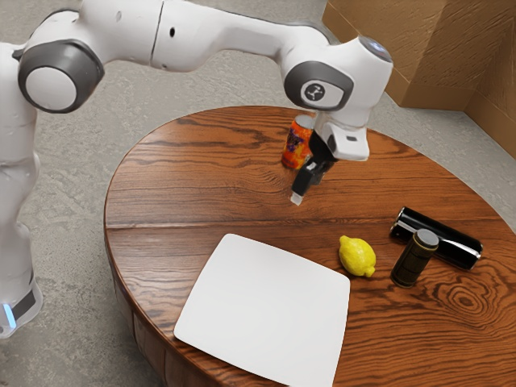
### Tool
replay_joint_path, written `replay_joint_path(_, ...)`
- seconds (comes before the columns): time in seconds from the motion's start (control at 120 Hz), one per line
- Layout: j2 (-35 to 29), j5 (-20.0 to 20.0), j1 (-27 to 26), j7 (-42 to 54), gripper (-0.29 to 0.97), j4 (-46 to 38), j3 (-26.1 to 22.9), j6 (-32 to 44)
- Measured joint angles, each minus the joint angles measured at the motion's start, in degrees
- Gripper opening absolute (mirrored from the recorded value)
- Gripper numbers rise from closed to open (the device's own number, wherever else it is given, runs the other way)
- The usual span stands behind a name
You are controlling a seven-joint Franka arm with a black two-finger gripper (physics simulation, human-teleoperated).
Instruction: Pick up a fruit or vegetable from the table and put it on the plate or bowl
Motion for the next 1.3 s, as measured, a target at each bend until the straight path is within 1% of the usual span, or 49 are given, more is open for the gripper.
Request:
replay_joint_path(0.083, -0.1, 0.1, 0.0, 3.4, 0.66, -0.3, 0.6, 1.8)
replay_joint_path(0.133, -2.1, 0.2, -0.4, 5.1, 0.66, -2.0, 0.9, 2.5)
replay_joint_path(0.183, -3.8, 0.2, -1.6, 6.7, 0.66, -3.2, 1.0, 3.3)
replay_joint_path(0.208, -4.3, 0.3, -3.7, 7.5, 0.66, -3.5, 2.7, 3.6)
replay_joint_path(0.225, -4.6, 0.3, -6.6, 8.0, 0.66, -3.6, 5.4, 3.7)
replay_joint_path(0.242, -4.8, 0.3, -10.3, 8.4, 0.66, -3.8, 9.0, 3.9)
replay_joint_path(0.317, -5.1, 0.3, -29.6, 10.3, 0.66, -4.3, 28.6, 4.4)
replay_joint_path(0.342, -5.5, 0.3, -37.0, 10.8, 0.66, -4.5, 35.9, 4.5)
replay_joint_path(0.375, -6.8, 0.4, -45.8, 11.5, 0.66, -4.7, 43.8, 4.6)
replay_joint_path(0.408, -10.7, 0.7, -56.7, 12.1, 0.66, -5.6, 52.0, 4.8)
replay_joint_path(0.425, -12.8, 0.8, -61.5, 12.4, 0.66, -6.1, 55.3, 4.8)
replay_joint_path(0.442, -14.4, 1.0, -65.1, 12.7, 0.66, -6.5, 57.7, 4.8)
replay_joint_path(0.467, -16.2, 1.2, -67.8, 13.1, 0.66, -7.1, 60.2, 4.9)
replay_joint_path(0.517, -17.9, 1.5, -68.6, 14.0, 0.66, -7.6, 62.8, 5.1)
replay_joint_path(0.583, -18.7, 2.4, -69.4, 15.0, 0.66, -8.4, 64.0, 5.6)
replay_joint_path(0.717, -18.9, 3.2, -70.3, 16.7, 0.66, -10.9, 64.5, 8.8)
replay_joint_path(0.833, -18.6, 3.4, -70.6, 17.9, 0.66, -12.7, 64.5, 13.8)
replay_joint_path(0.917, -18.6, 3.5, -70.0, 18.7, 0.66, -12.9, 64.6, 16.0)
replay_joint_path(0.933, -20.0, 3.7, -70.4, 18.9, 0.66, -13.1, 64.7, 16.3)
replay_joint_path(0.95, -22.8, 4.3, -71.3, 19.1, 0.66, -13.7, 64.8, 16.5)
replay_joint_path(0.983, -30.8, 6.1, -73.1, 19.4, 0.66, -15.3, 65.8, 16.8)
replay_joint_path(1.008, -34.7, 7.2, -73.9, 19.6, 0.66, -16.1, 67.1, 17.1)
replay_joint_path(1.042, -37.6, 8.5, -74.4, 19.9, 0.66, -16.9, 68.2, 17.4)
replay_joint_path(1.083, -39.3, 9.8, -75.2, 20.2, 0.66, -17.6, 69.0, 17.7)
replay_joint_path(1.117, -39.5, 10.6, -76.1, 20.5, 0.66, -17.9, 69.5, 18.0)
replay_joint_path(1.233, -36.2, 12.2, -80.3, 21.3, 0.66, -18.2, 71.7, 19.5)
replay_joint_path(1.3, -35.7, 12.9, -83.9, 21.6, 0.66, -18.2, 73.7, 21.1)
